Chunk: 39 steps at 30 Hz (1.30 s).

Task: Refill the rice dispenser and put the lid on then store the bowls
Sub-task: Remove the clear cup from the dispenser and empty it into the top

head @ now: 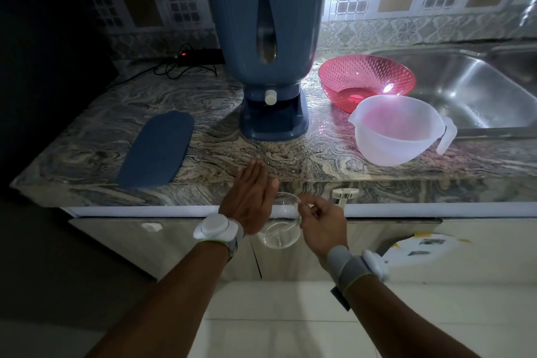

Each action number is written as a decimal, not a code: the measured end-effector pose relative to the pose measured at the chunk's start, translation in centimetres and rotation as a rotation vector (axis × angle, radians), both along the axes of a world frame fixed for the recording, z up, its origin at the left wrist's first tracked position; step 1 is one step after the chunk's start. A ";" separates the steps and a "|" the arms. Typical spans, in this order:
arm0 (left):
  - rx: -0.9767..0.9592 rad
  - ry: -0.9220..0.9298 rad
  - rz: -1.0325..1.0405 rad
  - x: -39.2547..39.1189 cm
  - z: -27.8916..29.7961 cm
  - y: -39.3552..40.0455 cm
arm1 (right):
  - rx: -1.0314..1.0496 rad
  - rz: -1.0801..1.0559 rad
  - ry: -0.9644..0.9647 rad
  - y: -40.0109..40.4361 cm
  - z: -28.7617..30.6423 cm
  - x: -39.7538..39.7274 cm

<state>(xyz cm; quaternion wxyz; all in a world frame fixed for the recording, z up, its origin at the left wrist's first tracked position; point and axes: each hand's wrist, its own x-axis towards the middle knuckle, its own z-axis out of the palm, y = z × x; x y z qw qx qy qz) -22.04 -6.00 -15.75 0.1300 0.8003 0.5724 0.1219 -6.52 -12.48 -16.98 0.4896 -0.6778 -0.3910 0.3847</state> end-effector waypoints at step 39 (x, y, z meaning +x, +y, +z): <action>0.026 -0.066 0.229 1.2 1.3 5.9 | 0.074 -0.010 -0.038 1.4 -0.8 2.7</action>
